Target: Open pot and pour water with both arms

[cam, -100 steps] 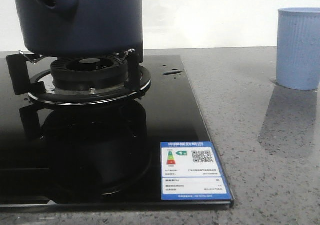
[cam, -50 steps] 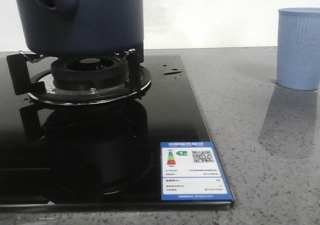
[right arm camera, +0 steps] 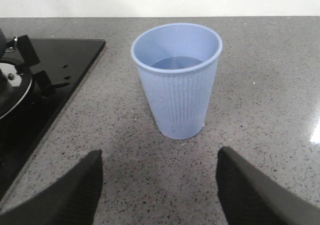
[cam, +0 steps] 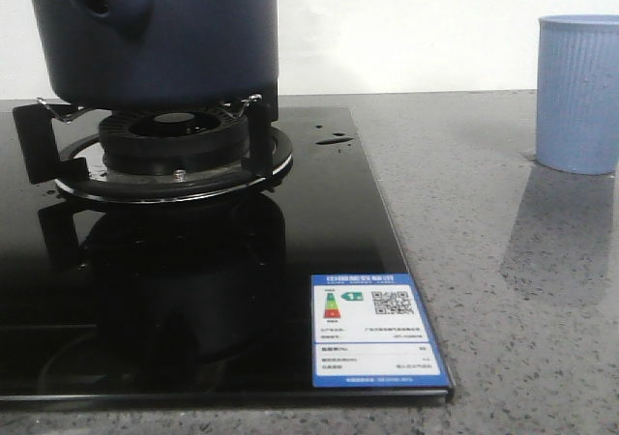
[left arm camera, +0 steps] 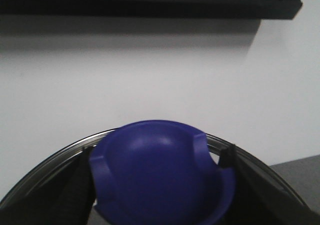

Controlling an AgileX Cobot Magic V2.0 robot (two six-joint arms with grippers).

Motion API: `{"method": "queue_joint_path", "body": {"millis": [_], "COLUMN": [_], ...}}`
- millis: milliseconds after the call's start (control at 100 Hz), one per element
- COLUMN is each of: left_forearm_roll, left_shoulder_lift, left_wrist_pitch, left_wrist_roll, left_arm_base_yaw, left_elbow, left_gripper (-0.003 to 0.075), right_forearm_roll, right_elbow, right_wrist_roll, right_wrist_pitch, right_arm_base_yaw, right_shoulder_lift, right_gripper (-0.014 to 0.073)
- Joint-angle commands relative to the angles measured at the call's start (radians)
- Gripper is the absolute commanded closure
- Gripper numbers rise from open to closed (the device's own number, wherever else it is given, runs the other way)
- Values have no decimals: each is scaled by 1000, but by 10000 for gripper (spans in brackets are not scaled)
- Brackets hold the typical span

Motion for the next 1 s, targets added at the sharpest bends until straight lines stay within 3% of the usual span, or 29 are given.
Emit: {"method": "queue_joint_path", "body": {"millis": [0,220,450,610,780,990], "left_forearm_roll": [5,5,5,5,5,5], "left_shoulder_lift": [-65,-129,-166,-167,-167,-167], "left_wrist_pitch": [-79,-20,15,17,17,17], "left_wrist_roll": [-5,-5,-5,-5,-5,-5], "left_arm_base_yaw": [35,141,215,223,223,223], "left_elbow": [-35,-35,-35,-35,-35,-35], "left_gripper": [380,380,380,380,380,380], "right_forearm_roll": [8,10,10,10,10,10], "right_elbow": [-1,13,13,13,13,11], "right_wrist_roll": [-11,-11,-11,-11,-11,-1], "right_wrist_pitch": [-149,-237,-429,-562,-653,-763], "right_arm_base_yaw": [0,10,77,92,94,94], "right_shoulder_lift": [12,101,279,418,538,630], "right_gripper": [153,153,151,134,22,15]}}
